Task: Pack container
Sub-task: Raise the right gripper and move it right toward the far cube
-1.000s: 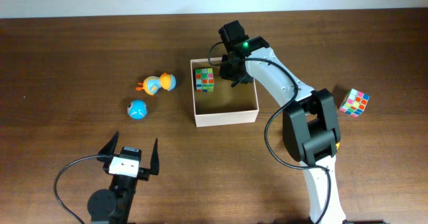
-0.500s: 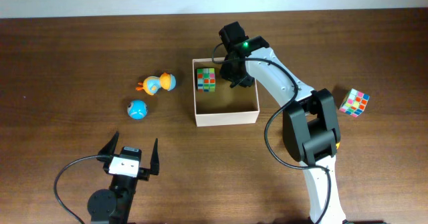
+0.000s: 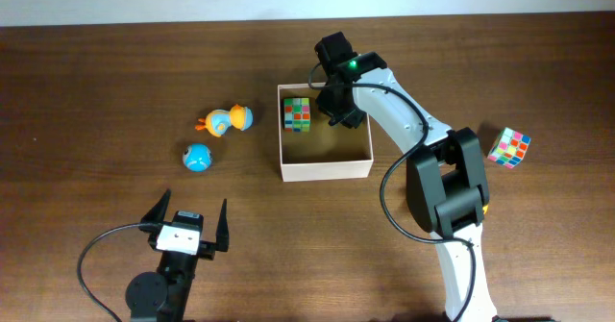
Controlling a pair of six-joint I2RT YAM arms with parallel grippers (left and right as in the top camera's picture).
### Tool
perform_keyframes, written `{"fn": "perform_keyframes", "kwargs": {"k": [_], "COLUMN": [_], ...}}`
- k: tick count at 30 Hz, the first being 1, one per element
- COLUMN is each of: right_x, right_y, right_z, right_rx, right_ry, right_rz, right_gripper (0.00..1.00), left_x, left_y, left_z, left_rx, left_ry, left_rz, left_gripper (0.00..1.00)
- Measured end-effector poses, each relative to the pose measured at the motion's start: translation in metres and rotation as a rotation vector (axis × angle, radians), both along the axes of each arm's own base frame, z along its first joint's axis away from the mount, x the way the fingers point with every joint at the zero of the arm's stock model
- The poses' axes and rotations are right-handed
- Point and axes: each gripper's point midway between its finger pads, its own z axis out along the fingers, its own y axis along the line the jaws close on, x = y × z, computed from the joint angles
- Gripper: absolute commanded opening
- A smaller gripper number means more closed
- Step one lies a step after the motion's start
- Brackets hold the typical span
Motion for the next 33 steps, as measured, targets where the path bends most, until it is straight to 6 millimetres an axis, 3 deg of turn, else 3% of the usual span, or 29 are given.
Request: {"fn": "perform_keyframes", "kwargs": {"k": [6,14,17,21,25,29,33], "right_x": [0.0,-0.006,-0.006,-0.011,-0.026,-0.042,-0.059], "right_y": [0.001,0.004,0.011,0.024,0.021,-0.008,-0.08], "right_z": [0.0,0.008,0.035,0.085,0.127,0.165,0.203], "right_rx": [-0.013,-0.038,-0.02,0.028,0.032,-0.053,-0.228], "right_ry": [-0.007,-0.008,-0.059,-0.148,-0.193,-0.228,-0.232], "right_rz": [0.063,0.169,0.227,0.318,0.384,0.431,0.338], "right_gripper": [0.47,0.49,0.5,0.5,0.54,0.66,0.81], "left_x": [0.0,0.0,0.0,0.0,0.0,0.0,0.0], "left_y": [0.0,0.0,0.0,0.0,0.0,0.0,0.0], "left_z": [0.0,0.0,0.0,0.0,0.0,0.0,0.0], "left_rx": [0.0,0.0,0.0,0.0,0.0,0.0,0.0], "left_ry": [0.0,0.0,0.0,0.0,0.0,0.0,0.0], "left_rz": [0.0,0.0,0.0,0.0,0.0,0.0,0.0], "left_gripper": [0.99,0.99,0.99,0.99,0.99,0.99,0.99]}}
